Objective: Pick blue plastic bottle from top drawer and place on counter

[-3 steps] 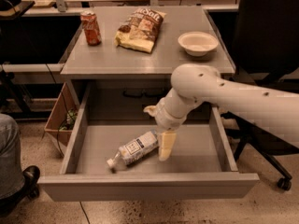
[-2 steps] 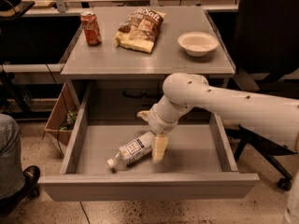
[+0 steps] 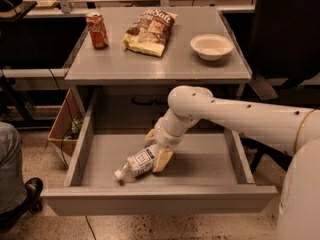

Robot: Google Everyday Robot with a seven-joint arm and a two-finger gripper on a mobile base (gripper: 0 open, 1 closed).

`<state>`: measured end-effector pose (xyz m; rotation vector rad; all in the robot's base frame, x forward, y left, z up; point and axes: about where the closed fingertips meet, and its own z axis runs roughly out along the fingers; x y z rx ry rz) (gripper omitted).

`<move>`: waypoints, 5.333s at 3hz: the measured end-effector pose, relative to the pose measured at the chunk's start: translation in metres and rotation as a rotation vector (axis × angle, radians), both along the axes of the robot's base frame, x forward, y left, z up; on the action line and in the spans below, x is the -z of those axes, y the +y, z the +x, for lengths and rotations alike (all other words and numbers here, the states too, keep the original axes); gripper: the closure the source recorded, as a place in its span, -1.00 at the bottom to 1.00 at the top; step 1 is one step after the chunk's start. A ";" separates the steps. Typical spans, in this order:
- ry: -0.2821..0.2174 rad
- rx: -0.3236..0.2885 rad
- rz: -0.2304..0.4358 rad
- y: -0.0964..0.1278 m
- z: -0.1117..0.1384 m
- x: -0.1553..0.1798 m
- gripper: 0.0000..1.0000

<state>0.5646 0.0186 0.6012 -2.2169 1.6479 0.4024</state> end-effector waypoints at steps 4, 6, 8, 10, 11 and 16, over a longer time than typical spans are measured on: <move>-0.033 0.081 0.003 -0.041 0.017 -0.139 1.00; -0.162 0.134 -0.028 -0.046 0.053 -0.247 1.00; -0.301 0.203 0.006 -0.034 0.136 -0.285 1.00; -0.349 0.232 0.073 -0.025 0.196 -0.271 0.62; -0.332 0.231 0.089 -0.014 0.206 -0.264 0.17; -0.215 0.176 0.109 -0.030 0.154 -0.275 -1.00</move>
Offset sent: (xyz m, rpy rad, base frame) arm 0.0169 -0.0186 0.1199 0.0179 -0.0395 -0.0617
